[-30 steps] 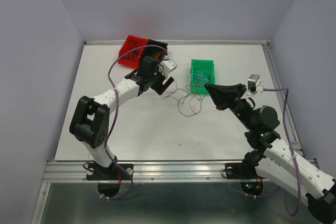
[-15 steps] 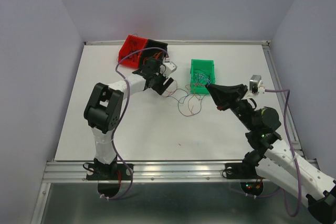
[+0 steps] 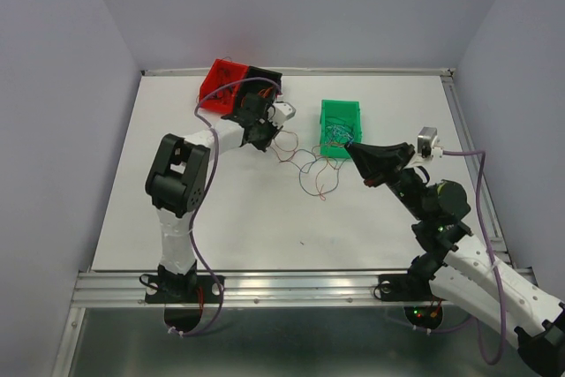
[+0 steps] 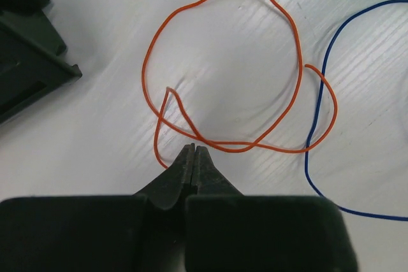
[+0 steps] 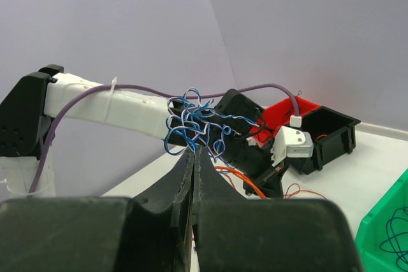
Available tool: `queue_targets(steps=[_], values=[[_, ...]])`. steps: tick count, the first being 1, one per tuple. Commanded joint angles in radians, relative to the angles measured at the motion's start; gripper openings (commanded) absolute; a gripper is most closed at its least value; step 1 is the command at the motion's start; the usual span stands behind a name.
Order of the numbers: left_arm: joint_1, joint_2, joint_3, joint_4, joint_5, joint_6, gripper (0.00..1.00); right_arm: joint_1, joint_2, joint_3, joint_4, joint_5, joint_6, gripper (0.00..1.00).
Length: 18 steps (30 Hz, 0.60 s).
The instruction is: Untangle the cables
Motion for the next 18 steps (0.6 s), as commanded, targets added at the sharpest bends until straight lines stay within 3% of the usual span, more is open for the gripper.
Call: queue_targets(steps=[1, 4, 5, 6, 8, 14, 16, 18], values=[[0.038, -0.140, -0.032, -0.001, 0.060, 0.010, 0.00, -0.006, -0.020, -0.024, 0.039, 0.020, -0.005, 0.01], [0.046, -0.192, -0.058, 0.000, 0.062, 0.010, 0.00, -0.006, -0.026, -0.027, 0.039, 0.020, -0.005, 0.01], [0.048, -0.198, -0.060, -0.013, 0.065, 0.001, 0.05, -0.006, -0.026, -0.027, 0.039, 0.020, -0.006, 0.00], [0.048, -0.206, -0.063, -0.017, 0.072, -0.002, 0.40, -0.006, -0.026, -0.029, 0.039, 0.017, -0.005, 0.01], [0.046, -0.214, -0.071, -0.013, 0.097, -0.017, 0.59, -0.006, -0.026, -0.027, 0.039, 0.020, -0.005, 0.01], [0.048, -0.229, -0.077, 0.015, 0.132, -0.048, 0.77, -0.006, -0.025, -0.027, 0.039, 0.019, -0.005, 0.01], [0.048, -0.218, -0.071, 0.035, 0.138, -0.076, 0.95, -0.006, -0.025, -0.027, 0.039, 0.017, -0.003, 0.00], [0.048, -0.198, -0.051, 0.041, 0.141, -0.091, 0.97, -0.006, -0.023, -0.027, 0.039, 0.016, -0.003, 0.01]])
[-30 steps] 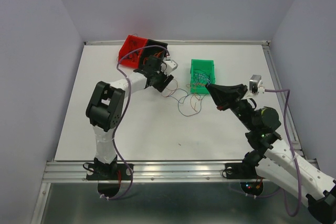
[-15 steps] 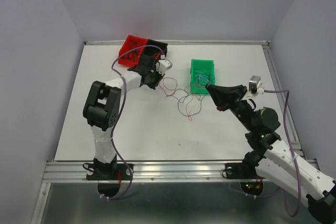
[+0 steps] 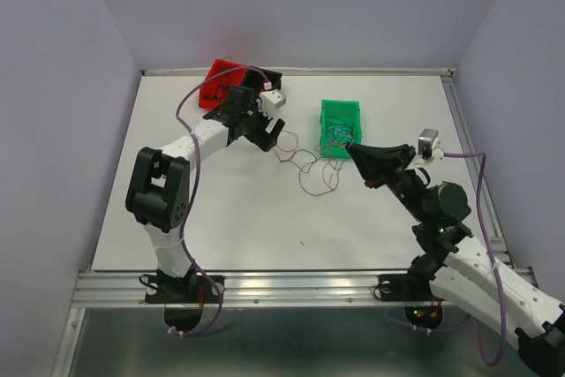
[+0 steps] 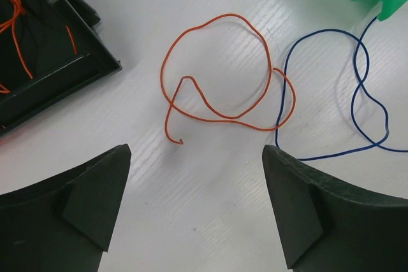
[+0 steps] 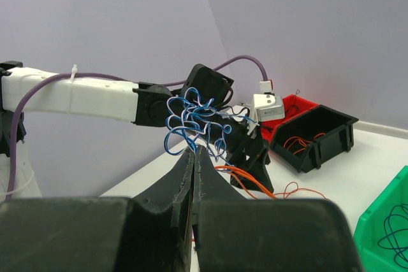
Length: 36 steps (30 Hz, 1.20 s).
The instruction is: Untangle the cables
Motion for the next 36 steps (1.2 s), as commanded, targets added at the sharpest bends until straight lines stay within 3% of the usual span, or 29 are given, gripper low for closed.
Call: queue_targets(steps=[1, 9, 11, 14, 15, 17, 18, 29, 36], values=[[-0.006, 0.014, 0.044, 0.043, 0.028, -0.047, 0.96, -0.006, -0.007, -0.011, 0.041, 0.010, -0.003, 0.00], [-0.032, 0.164, 0.165, 0.017, -0.027, -0.065, 0.93, -0.006, -0.005, -0.010, 0.041, 0.015, -0.002, 0.01], [-0.047, 0.206, 0.188, 0.014, -0.047, -0.068, 0.87, -0.006, -0.007, -0.010, 0.043, 0.013, -0.002, 0.00], [-0.056, 0.239, 0.202, 0.003, -0.073, -0.062, 0.65, -0.006, -0.005, -0.013, 0.046, 0.018, 0.000, 0.00], [-0.056, 0.244, 0.205, -0.007, -0.070, -0.055, 0.48, -0.006, -0.004, -0.015, 0.049, 0.017, 0.000, 0.01], [-0.055, 0.236, 0.197, -0.017, -0.065, -0.042, 0.25, -0.006, -0.005, -0.015, 0.050, 0.020, 0.001, 0.01], [-0.050, 0.217, 0.190, -0.018, -0.061, -0.039, 0.00, -0.006, -0.005, -0.016, 0.050, 0.020, 0.001, 0.01], [0.097, -0.107, 0.052, -0.009, 0.036, -0.006, 0.00, -0.006, -0.027, -0.024, 0.050, 0.023, 0.001, 0.01], [0.120, -0.159, 0.174, -0.063, -0.008, 0.008, 0.00, -0.006, -0.014, -0.021, 0.050, 0.021, 0.001, 0.01]])
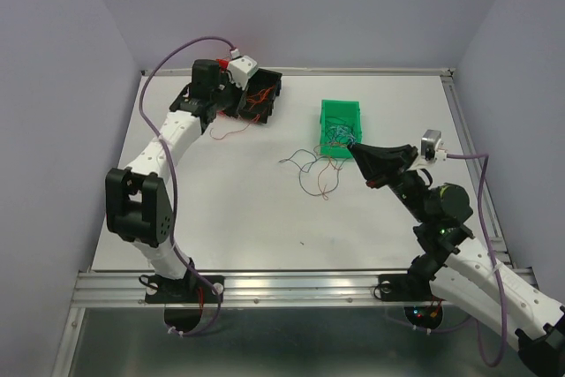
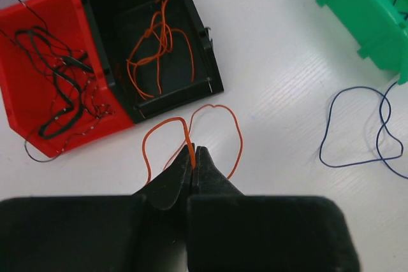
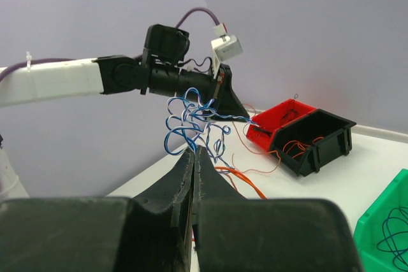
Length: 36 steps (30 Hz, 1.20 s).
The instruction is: Untangle the cables
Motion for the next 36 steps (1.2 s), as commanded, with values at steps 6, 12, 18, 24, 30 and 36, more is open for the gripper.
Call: queue_targets(steps=[6, 12, 18, 24, 30, 36], values=[[0.008, 0.091, 0.417, -0.167, -0.094, 0.029, 0.00, -0.004, 0.008, -0.018, 0.048, 0.010, -0.001, 0.01], [0.018, 0.206, 0.773, -0.281, -0.125, 0.014, 0.00, -0.006, 0.005, -0.018, 0.046, 0.012, -0.002, 0.01], [0.018, 0.291, 0.948, -0.239, -0.153, -0.021, 0.00, -0.006, 0.004, -0.020, 0.046, 0.012, -0.002, 0.01], [0.016, 0.277, 0.888, -0.065, -0.148, -0.093, 0.00, -0.006, 0.008, -0.020, 0.044, 0.014, -0.001, 0.01], [0.016, 0.341, 0.915, -0.029, -0.128, -0.113, 0.00, -0.004, 0.010, -0.018, 0.044, 0.012, -0.004, 0.01], [0.016, 0.383, 0.827, 0.024, -0.108, -0.106, 0.00, -0.006, -0.002, -0.023, 0.043, 0.012, -0.004, 0.01]])
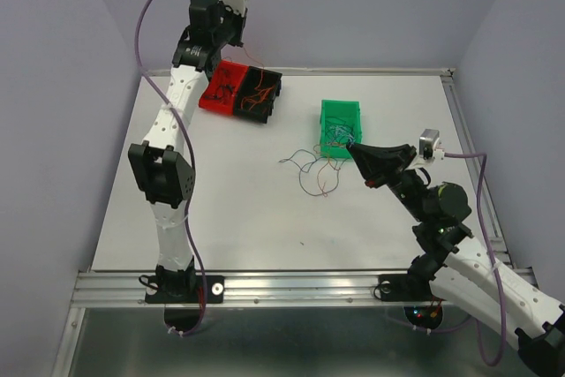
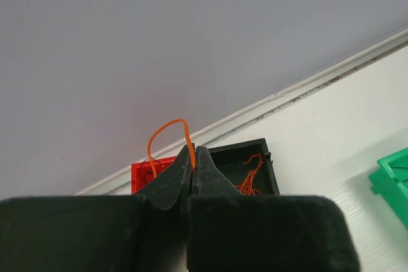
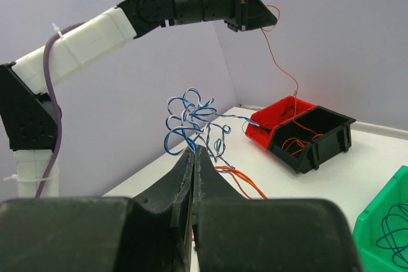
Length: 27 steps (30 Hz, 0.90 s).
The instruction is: Untangle the cables
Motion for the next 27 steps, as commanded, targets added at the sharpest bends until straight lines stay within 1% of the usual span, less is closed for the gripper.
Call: queue_targets(steps=[1, 9, 14, 18, 21, 24, 27], values=[[0.001, 0.031, -0.032, 0.078, 0.021, -0.009, 0.00, -0.006, -0.016, -0.023, 0.043, 0.012, -0.004, 0.00], [0.001, 0.099, -0.129, 0.095, 0.019, 0.011, 0.00, -0.004, -0.022, -0.025, 0.039, 0.013, -0.001, 0.01], [-0.007, 0.183, -0.130, 0.080, 0.035, 0.036, 0.00, -0.004, -0.010, -0.021, 0.039, 0.012, -0.001, 0.01], [-0.024, 0.198, -0.178, 0.086, 0.058, 0.053, 0.00, -0.006, -0.007, -0.018, 0.039, 0.012, 0.003, 0.00], [-0.039, 0.200, -0.228, 0.110, 0.041, 0.040, 0.00, -0.006, -0.007, -0.018, 0.039, 0.010, 0.001, 0.00], [-0.042, 0.224, -0.233, 0.098, 0.036, 0.008, 0.00, -0.006, -0.010, -0.021, 0.039, 0.012, 0.001, 0.01], [-0.045, 0.274, -0.199, 0.052, 0.024, -0.004, 0.00, -0.006, -0.011, -0.023, 0.039, 0.010, 0.003, 0.01]])
